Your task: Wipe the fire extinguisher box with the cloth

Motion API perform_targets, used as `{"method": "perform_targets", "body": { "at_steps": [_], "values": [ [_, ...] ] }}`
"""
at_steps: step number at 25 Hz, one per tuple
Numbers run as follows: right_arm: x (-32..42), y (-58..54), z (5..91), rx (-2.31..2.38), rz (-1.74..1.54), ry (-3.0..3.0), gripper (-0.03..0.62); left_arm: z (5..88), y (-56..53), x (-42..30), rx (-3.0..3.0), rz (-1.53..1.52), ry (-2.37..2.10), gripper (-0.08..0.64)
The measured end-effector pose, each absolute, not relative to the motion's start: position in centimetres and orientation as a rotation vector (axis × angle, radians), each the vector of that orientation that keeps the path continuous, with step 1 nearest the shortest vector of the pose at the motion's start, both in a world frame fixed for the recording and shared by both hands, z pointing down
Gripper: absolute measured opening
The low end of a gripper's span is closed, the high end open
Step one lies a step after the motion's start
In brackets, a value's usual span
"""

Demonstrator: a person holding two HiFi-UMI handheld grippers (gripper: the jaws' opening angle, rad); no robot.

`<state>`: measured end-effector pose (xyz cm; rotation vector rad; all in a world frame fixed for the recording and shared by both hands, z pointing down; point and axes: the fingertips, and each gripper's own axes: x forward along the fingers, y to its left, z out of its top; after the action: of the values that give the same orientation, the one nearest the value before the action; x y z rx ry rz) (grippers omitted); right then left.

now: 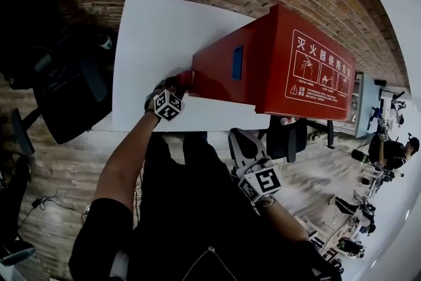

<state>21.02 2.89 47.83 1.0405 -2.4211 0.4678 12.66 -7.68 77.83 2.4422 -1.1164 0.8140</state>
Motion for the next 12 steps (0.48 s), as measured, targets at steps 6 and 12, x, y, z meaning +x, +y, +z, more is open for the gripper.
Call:
{"method": "perform_targets", "body": {
  "at_steps": [6, 12],
  "values": [
    [21.0, 2.8, 47.8, 1.051, 0.469, -2.427, 0.018, 78.0, -9.1, 12.3, 2.434, 0.819, -1.118, 0.108],
    [20.9, 2.8, 47.9, 1.055, 0.484, -2.437, 0.019, 78.2, -9.9, 12.4, 2.426, 0.798, -1.107, 0.109]
  ]
}}
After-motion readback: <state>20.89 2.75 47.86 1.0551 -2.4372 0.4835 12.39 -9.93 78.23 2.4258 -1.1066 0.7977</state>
